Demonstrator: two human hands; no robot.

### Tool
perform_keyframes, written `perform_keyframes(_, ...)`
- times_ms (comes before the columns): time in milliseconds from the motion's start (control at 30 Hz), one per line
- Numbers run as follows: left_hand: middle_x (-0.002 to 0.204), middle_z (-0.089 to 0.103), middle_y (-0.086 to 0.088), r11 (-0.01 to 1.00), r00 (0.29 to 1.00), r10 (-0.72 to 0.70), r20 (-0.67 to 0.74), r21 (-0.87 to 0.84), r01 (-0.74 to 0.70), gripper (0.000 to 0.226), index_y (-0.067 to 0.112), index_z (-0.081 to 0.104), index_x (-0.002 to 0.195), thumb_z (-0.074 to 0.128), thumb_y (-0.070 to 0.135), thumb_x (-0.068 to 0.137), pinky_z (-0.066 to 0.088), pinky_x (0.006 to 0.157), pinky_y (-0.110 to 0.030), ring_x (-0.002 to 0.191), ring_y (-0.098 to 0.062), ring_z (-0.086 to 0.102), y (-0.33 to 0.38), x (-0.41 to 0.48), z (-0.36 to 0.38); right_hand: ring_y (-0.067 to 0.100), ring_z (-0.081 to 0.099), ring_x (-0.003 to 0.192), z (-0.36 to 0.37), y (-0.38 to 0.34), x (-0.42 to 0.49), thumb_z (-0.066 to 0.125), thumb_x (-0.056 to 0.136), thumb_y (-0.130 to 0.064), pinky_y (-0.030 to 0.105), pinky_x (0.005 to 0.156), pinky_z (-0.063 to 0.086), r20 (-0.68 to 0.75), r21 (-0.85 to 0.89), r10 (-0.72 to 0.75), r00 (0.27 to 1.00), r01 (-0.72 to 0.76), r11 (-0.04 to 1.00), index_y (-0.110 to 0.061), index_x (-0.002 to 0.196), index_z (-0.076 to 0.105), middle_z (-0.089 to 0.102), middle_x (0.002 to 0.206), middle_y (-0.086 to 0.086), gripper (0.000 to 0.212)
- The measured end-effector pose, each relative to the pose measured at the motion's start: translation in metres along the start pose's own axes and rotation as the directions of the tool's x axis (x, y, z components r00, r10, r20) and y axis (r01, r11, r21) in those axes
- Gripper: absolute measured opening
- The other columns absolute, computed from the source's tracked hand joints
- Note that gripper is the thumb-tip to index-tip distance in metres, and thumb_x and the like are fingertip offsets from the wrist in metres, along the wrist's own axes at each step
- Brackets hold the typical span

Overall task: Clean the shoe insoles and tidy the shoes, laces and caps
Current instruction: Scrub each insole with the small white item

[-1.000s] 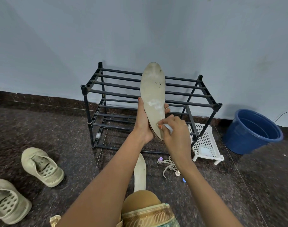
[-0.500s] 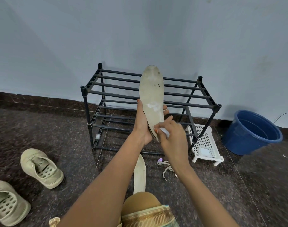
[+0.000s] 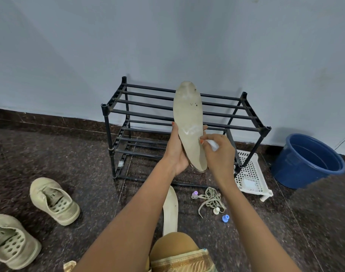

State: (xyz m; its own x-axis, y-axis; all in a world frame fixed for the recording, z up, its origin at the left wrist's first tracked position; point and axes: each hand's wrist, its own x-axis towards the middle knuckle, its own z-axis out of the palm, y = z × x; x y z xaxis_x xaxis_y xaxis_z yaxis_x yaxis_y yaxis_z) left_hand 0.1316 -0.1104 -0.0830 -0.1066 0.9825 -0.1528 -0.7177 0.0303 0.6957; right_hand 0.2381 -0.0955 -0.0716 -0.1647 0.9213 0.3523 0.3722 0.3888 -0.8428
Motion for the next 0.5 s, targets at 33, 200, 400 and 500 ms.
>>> perform_keyframes(33, 0.105, 0.066, -0.008, 1.0, 1.0, -0.001, 0.002, 0.004, 0.001, 0.071, 0.009, 0.056, 0.123, 0.012, 0.058, 0.096, 0.049, 0.088, -0.031, 0.094, -0.019, 0.062, 0.0, 0.0, -0.002, -0.008, 0.05, 0.081, 0.0, 0.002, 0.001, 0.06, 0.084, -0.006, -0.005, 0.067, 0.033, 0.012, 0.024, 0.026, 1.0, -0.026, 0.999, -0.014, 0.086, 0.068, 0.059, 0.092, -0.003, 0.011)
perform_keyframes(200, 0.108, 0.061, -0.01, 0.991, 0.996, 0.069, -0.053, 0.119, -0.062, 0.035, 0.012, 0.05, 0.12, 0.027, 0.031, 0.102, 0.05, 0.087, -0.035, 0.093, -0.021, 0.06, 0.008, 0.003, -0.023, 0.005, 0.06, 0.075, 0.007, 0.017, 0.0, 0.063, 0.082, -0.007, 0.02, 0.072, 0.047, 0.104, 0.078, 0.13, 0.986, -0.138, 0.987, -0.015, 0.081, 0.068, 0.067, 0.081, 0.0, 0.01)
perform_keyframes(400, 0.111, 0.061, -0.006, 0.942, 0.994, 0.069, -0.089, 0.333, -0.036, 0.032, 0.011, 0.045, 0.131, 0.035, 0.009, 0.1, 0.048, 0.092, -0.038, 0.097, -0.019, 0.06, 0.013, 0.001, -0.076, -0.002, 0.059, 0.064, 0.04, 0.046, -0.023, 0.065, 0.079, -0.005, 0.009, 0.059, 0.046, 0.252, 0.047, 0.196, 0.948, -0.214, 0.976, -0.016, 0.076, 0.07, 0.067, 0.078, -0.004, 0.013)
perform_keyframes(500, 0.11, 0.062, -0.004, 0.939, 0.987, 0.037, -0.159, 0.345, 0.02, 0.032, 0.012, 0.045, 0.129, 0.035, 0.007, 0.1, 0.052, 0.085, -0.033, 0.096, -0.018, 0.061, 0.002, -0.004, -0.107, -0.004, 0.058, 0.057, 0.061, 0.062, -0.035, 0.065, 0.079, -0.004, 0.008, 0.056, 0.044, 0.326, 0.031, 0.243, 0.914, -0.267, 0.963, -0.019, 0.072, 0.069, 0.066, 0.073, -0.011, 0.016)
